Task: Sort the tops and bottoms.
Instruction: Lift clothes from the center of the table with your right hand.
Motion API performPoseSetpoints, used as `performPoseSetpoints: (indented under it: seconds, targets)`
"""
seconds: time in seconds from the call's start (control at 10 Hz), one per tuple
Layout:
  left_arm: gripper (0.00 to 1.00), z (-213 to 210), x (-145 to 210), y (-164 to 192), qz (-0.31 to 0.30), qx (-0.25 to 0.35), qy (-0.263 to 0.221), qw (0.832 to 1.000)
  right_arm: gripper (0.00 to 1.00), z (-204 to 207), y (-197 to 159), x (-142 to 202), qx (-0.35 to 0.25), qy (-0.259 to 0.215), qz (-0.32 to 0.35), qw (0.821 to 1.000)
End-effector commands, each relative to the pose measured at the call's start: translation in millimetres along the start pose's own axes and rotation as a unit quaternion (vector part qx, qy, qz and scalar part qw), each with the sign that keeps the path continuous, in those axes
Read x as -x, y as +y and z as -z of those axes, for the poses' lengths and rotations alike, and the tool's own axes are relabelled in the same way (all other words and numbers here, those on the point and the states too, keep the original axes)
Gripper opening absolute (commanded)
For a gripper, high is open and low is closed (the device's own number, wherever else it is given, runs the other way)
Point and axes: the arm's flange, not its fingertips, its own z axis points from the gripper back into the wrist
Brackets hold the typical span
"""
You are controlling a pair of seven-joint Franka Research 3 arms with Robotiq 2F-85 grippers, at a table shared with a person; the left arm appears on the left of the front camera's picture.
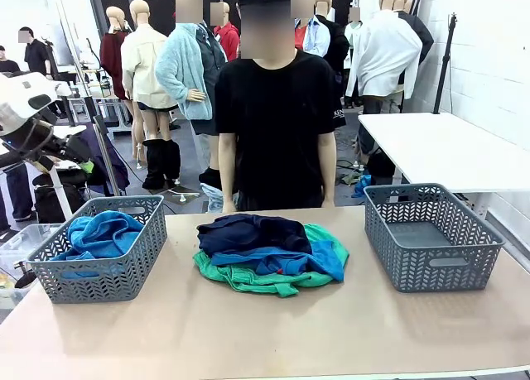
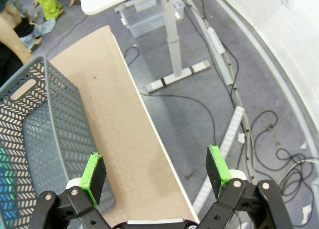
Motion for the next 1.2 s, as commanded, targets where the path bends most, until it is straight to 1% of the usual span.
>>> performPoseSetpoints:
  seconds: [0.0,0.6,0.7,0.9,1.0,1.1]
  targets:
    - [1.00,11.3,-0.5,-0.3,-0.003,0.000,0.011,1.000,1.00,-0.9,1.0,-0.4,0.001,0.001,-0.006,1.000]
    - [1.00,12.5,1.1,0.0,0.000,0.001,0.012,1.000,1.00,-0.9,1.0,-0.4,0.001,0.001,-0.006,1.000]
    - [1.00,2.4,-3.0,20.1,-0.017,-0.010,-0.006,1.000,1.00,-0.9,1.0,-0.4,0.001,0.001,-0.006,1.000]
    - [1.00,-11.7,0.9,82.3,-0.065,-0.043,-0.014,0.997,1.00,-0.9,1.0,-0.4,0.001,0.001,-0.006,1.000]
    - [1.00,-19.6,13.0,122.0,-0.089,-0.039,-0.002,0.995,1.00,-0.9,1.0,-0.4,0.001,0.001,-0.006,1.000]
    - [1.00,-25.9,26.3,153.2,-0.121,-0.079,-0.004,0.989,1.00,-0.9,1.0,-0.4,0.001,0.001,-0.006,1.000]
